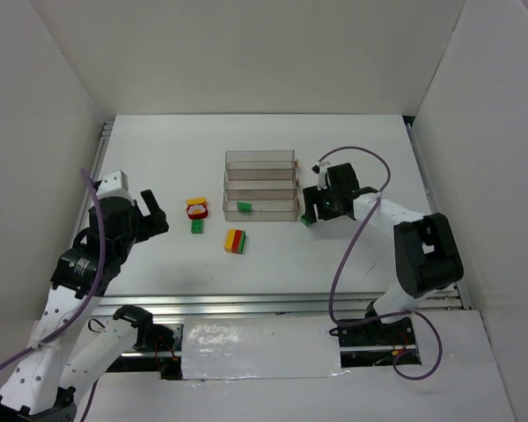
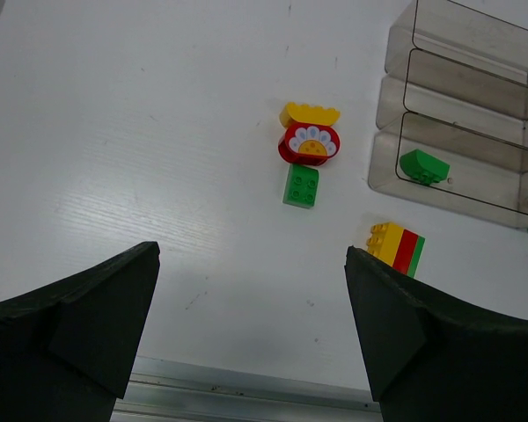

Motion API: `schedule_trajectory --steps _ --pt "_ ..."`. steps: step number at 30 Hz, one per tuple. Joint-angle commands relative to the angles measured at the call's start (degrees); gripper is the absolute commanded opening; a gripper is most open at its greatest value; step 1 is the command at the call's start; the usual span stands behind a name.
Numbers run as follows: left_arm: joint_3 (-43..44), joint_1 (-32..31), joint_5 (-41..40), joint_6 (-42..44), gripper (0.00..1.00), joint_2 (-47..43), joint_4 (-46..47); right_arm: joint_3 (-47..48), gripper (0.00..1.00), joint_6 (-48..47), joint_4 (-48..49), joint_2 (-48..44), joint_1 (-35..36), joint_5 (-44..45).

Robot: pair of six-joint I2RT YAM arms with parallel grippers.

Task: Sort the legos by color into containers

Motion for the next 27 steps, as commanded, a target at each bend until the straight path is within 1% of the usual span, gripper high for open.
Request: schedule_trajectory --steps 1,3,7,12,19,24,27 --pt "-0.36 0.23 0.34 1.67 1.0 -0.92 2.36 2.35 0.73 -0.14 -1.55 1.08 0.49 -2.43" --pt "-0.36 0.23 0.34 1.67 1.0 -1.01 2.45 2.62 0.73 -0.06 -1.82 1.35 1.01 -2.7" --pt "-0.36 0.23 0.34 1.67 0.99 -0.75 2.27 3.93 0.74 -0.32 -3.74 3.1 3.91 0.45" --pt "-0.36 0.23 0.34 1.76 0.99 -0.75 2.44 5.34 0.74 -0.06 -4.18 4.68 4.09 1.86" --pt "-0.36 0.23 0.34 1.76 0.99 -0.4 2.36 7.62 0.66 -0.06 -5.33 6.44 4.0 3.63" --pt "-0.36 0.23 0.42 1.76 1.0 -0.22 2.36 9.21 0.63 -0.06 -7.61 7.85 4.09 3.8" --pt "-0.36 0.23 0.34 1.67 0.99 -0.22 2.36 9.91 0.57 -0.41 -8.58 8.38 4.01 3.8"
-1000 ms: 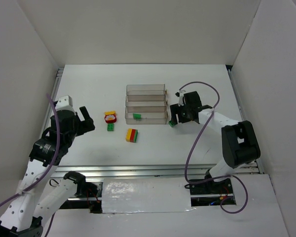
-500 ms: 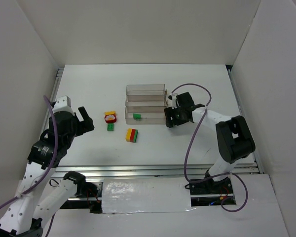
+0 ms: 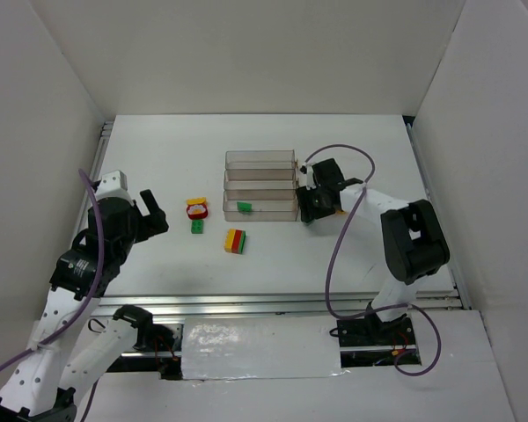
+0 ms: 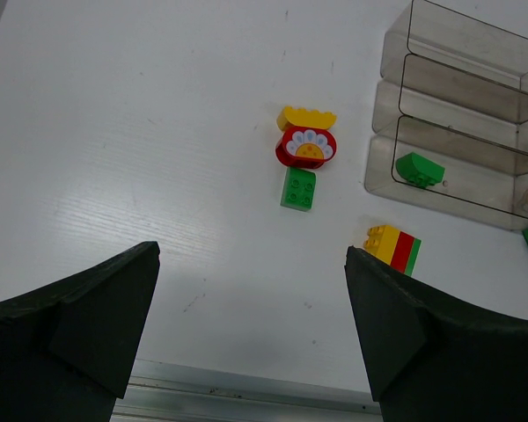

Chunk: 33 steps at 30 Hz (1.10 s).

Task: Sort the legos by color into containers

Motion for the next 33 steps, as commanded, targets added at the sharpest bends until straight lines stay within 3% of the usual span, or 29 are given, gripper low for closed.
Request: schedule_trajectory --steps 1,18,24,28,30,33 --pt "-0.36 0.23 0.4 1.73 1.0 0.0 2.05 2.72 0.57 -0.52 -2.31 1.1 -0.04 0.33" --pt "-0.36 -0.47 0.05 1.65 1.0 -0.79 1.88 7.2 0.54 -0.69 -7.06 4.88 0.14 -0.11" --pt "-0.36 -0.65 -0.04 1.65 0.99 -0.79 1.79 7.91 0.35 -1.22 -8.29 5.32 0.14 -0.46" --pt "-0.36 -0.74 -0.13 1.56 1.0 -0.7 1.79 7.73 0.32 -1.13 -8.73 5.06 0.14 0.06" --pt "-0.36 -0.83 -0.3 1.56 1.0 -0.79 1.88 7.38 0.25 -0.78 -8.82 4.88 0.14 0.67" --pt "-0.36 -0.74 -0.21 1.56 1.0 -0.79 1.88 7.2 0.03 0.01 -9.26 4.45 0.23 1.64"
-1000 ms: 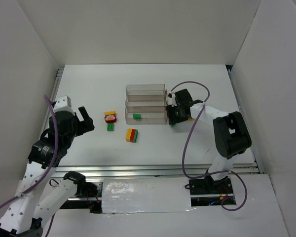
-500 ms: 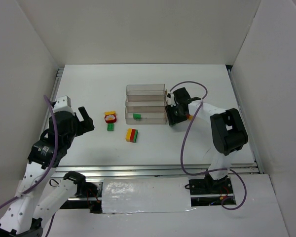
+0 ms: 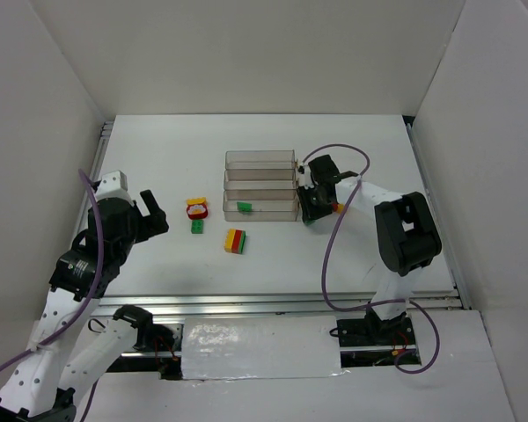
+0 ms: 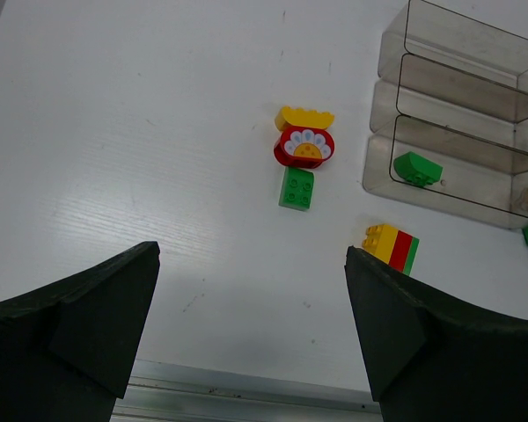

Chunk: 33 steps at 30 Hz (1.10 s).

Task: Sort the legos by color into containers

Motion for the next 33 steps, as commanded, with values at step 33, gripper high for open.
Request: schedule_trajectory --steps 33 --pt "0.34 -0.15 -3.86 0.18 1.0 2.83 0.21 30.79 0.3 35.74 -10.35 8.82 21.76 25.6"
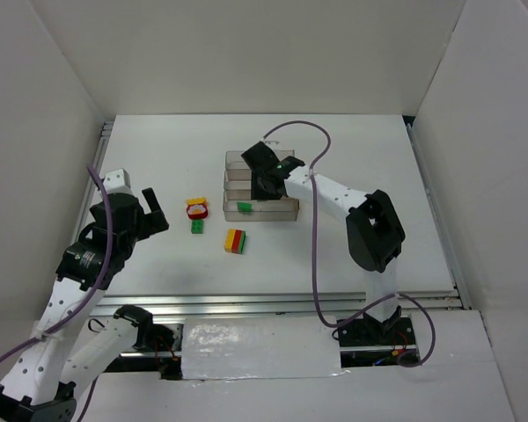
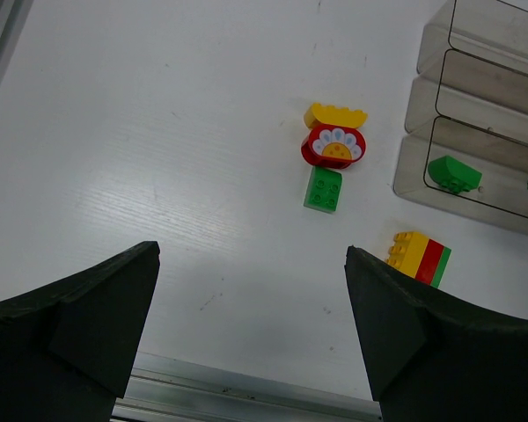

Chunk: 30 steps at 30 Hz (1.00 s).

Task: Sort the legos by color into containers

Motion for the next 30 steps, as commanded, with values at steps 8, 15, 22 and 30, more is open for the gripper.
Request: schedule_trajectory --steps 8,15,22,30 --pt "0.25 -0.13 -0.25 0.66 1.0 0.41 0.97 1.89 0.94 1.7 0.45 -1.85 1.74 2.65" --pt "1.13 -0.13 0.01 -0.83 0.99 3.74 0.27 -2.49 1.0 2.23 2.12 -12.72 2.97 4.4" --pt "0.7 -0.21 11.96 -9.61 0.97 19.62 3.59 -16.81 1.0 2.06 4.58 -29.35 3.15 2.49" --pt "0.25 -0.57 11.53 -9.37 0.94 39.76 12.92 -28.86 1.0 -1.1 5.38 -40.79 3.24 -2.53"
